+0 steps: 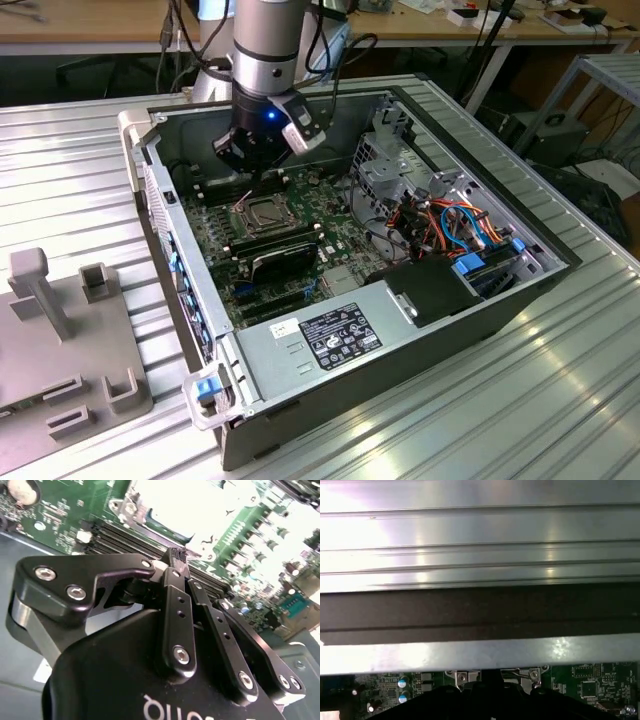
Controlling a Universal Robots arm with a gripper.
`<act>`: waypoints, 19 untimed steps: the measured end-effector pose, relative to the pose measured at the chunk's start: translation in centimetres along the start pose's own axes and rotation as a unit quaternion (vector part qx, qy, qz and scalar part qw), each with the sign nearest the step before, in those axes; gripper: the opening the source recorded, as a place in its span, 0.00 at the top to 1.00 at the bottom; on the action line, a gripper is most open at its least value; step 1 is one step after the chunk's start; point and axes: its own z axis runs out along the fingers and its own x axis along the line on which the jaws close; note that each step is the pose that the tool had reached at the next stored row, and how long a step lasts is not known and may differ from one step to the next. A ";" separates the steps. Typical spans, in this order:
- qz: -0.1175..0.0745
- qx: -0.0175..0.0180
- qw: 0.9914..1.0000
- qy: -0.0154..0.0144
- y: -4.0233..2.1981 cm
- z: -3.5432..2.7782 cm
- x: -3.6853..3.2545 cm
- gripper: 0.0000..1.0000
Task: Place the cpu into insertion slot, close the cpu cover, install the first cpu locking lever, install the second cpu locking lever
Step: 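Install the first cpu locking lever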
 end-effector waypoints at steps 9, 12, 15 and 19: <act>-0.013 0.000 1.000 0.000 0.14 1.30 -0.88 0.89; -0.016 0.000 1.000 0.001 0.20 1.81 -0.99 0.89; -0.033 -0.001 0.999 0.001 0.26 1.92 -1.05 0.89; -0.049 -0.001 0.999 0.001 0.49 1.94 -1.11 0.89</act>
